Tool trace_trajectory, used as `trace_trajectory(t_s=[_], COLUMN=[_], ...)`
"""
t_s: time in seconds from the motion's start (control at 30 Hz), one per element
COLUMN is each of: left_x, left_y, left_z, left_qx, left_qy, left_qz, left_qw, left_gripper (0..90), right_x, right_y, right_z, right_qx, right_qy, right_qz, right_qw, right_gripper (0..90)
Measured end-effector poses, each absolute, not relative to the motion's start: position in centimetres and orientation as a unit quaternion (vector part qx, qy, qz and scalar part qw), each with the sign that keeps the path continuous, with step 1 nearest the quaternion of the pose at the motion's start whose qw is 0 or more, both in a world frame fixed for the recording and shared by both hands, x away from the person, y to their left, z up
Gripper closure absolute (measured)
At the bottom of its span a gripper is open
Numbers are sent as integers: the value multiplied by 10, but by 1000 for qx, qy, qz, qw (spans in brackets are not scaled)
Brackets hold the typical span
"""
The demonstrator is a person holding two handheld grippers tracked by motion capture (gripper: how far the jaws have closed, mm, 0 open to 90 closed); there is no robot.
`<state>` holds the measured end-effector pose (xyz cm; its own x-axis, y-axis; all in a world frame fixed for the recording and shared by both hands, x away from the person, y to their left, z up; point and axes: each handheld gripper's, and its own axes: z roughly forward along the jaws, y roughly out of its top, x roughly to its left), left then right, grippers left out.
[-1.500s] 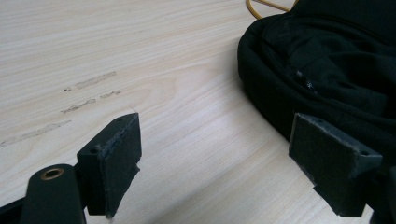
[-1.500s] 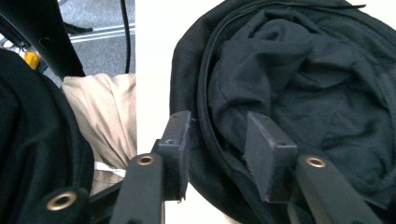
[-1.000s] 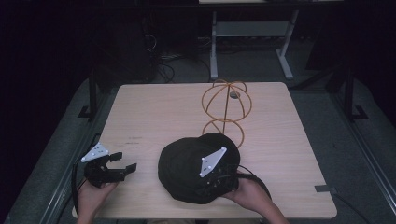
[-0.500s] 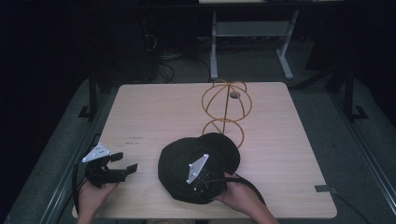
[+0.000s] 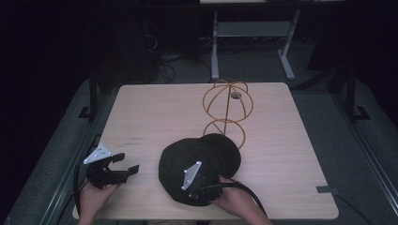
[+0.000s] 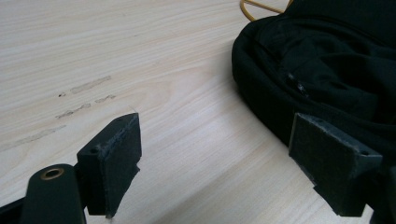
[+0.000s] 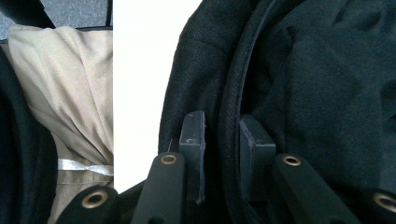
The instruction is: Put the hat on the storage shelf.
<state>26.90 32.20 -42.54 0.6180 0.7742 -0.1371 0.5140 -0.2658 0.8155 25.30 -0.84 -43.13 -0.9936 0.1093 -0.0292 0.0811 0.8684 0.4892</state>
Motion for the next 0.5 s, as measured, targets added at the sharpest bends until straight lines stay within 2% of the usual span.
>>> trace_trajectory(t_s=[0.23,0.5], left_x=[267,268], left_y=[319,319], left_z=[-425,-426], left_qx=[782,783], left_qy=[405,406], left_qz=[149,145], left_qw=[449,448], left_gripper=[165,165], right_x=[256,257], right_y=[-9,-15], right_z=[-431,-425], right_qx=[45,46], right_qy=[966,961], right_qz=[252,273], right_qw=[23,8], right_gripper=[795,817])
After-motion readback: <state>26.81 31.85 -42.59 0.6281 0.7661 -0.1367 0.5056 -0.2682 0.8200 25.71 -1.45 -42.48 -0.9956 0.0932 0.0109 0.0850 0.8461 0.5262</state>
